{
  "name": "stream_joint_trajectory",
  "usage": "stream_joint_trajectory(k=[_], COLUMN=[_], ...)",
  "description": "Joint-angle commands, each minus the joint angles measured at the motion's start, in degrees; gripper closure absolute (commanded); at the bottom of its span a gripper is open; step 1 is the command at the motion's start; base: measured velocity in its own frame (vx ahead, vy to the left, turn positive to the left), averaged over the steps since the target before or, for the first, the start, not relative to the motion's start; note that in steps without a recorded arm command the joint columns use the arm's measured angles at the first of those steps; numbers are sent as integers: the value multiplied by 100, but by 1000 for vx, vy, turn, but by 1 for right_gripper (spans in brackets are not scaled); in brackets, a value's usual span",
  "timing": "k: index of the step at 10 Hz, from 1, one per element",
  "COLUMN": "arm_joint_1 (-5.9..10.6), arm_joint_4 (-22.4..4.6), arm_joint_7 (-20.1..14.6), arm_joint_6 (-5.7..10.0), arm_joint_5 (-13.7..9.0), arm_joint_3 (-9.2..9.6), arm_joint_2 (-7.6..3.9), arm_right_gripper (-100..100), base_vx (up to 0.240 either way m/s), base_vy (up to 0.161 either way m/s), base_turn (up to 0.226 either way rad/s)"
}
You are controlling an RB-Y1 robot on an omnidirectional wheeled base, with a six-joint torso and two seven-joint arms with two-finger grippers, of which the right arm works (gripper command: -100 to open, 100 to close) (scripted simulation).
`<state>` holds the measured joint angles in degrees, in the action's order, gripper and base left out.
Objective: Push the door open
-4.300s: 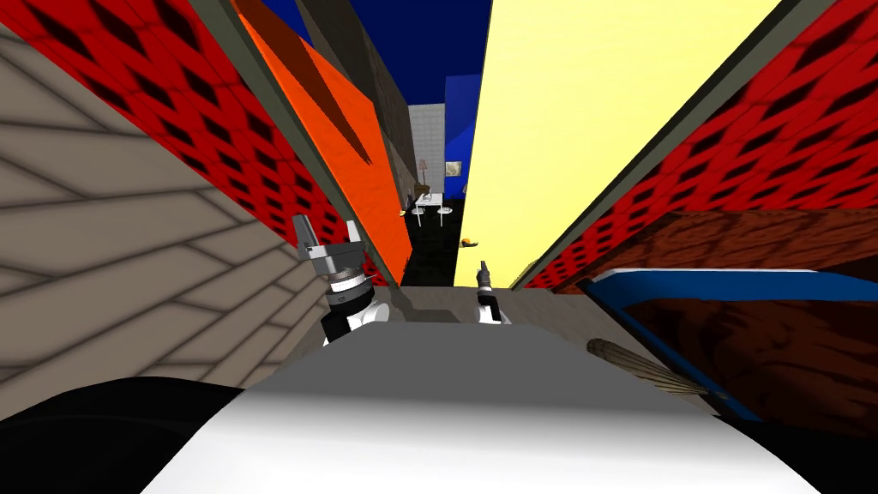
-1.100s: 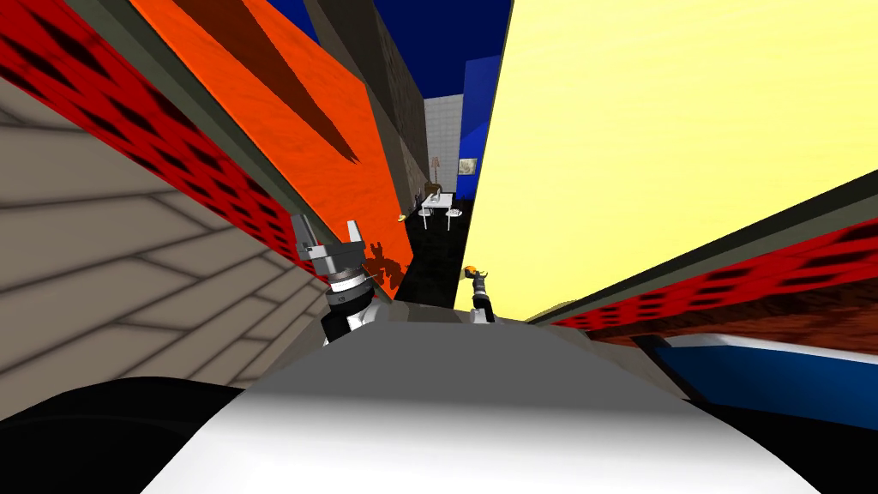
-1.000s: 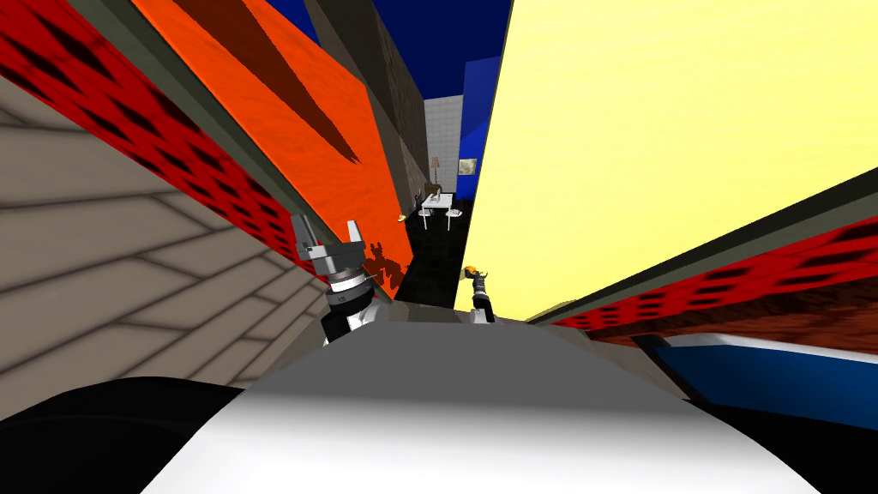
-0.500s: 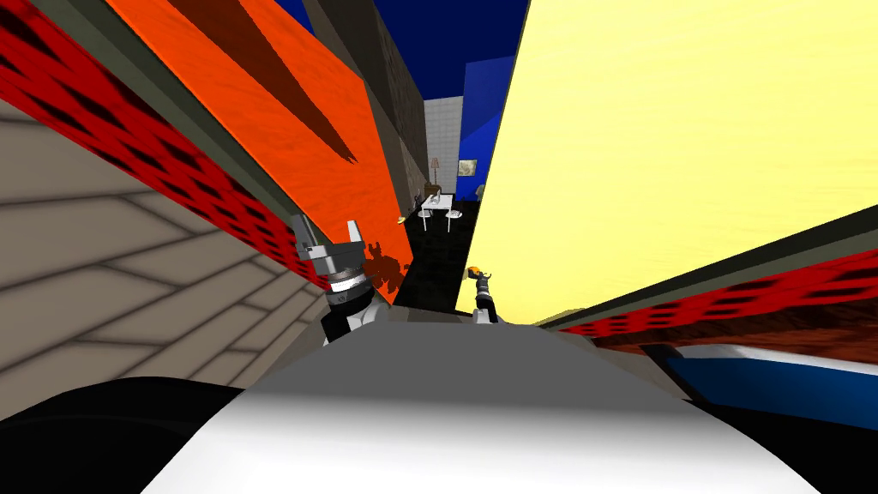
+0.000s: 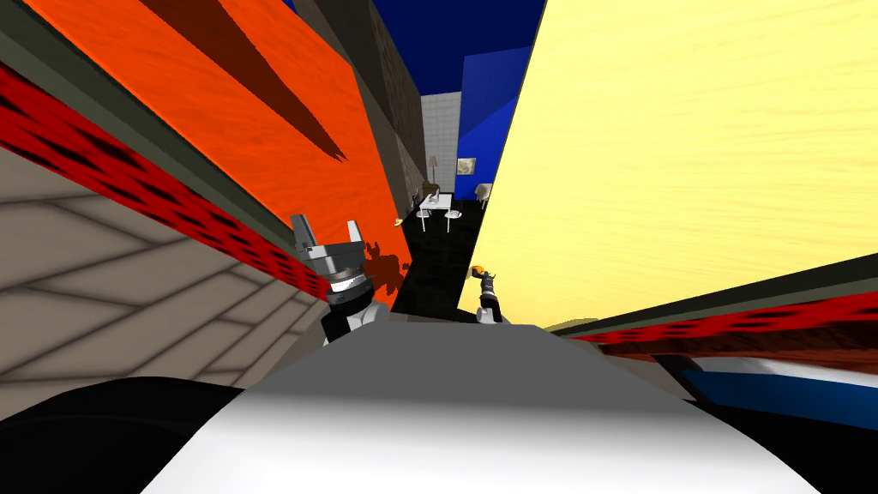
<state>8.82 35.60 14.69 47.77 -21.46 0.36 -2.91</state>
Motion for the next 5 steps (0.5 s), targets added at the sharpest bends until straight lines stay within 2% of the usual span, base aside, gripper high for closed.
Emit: stream_joint_trajectory(k=[1,3,4,5], arm_joint_1=[43,49,49,53], arm_joint_4=[-51,-54,-54,-56], arm_joint_7=[45,89,89,123], arm_joint_6=[75,80,80,83], arm_joint_5=[-93,-180,-180,-247], arm_joint_3=[-162,-286,-286,-381], arm_joint_2=[-117,-159,-159,-182], arm_right_gripper=[100,100,100,100], base_vx=[189,203,137,150], base_vy=[78,36,16,28], base_turn=[-90,-64,-34,-57])
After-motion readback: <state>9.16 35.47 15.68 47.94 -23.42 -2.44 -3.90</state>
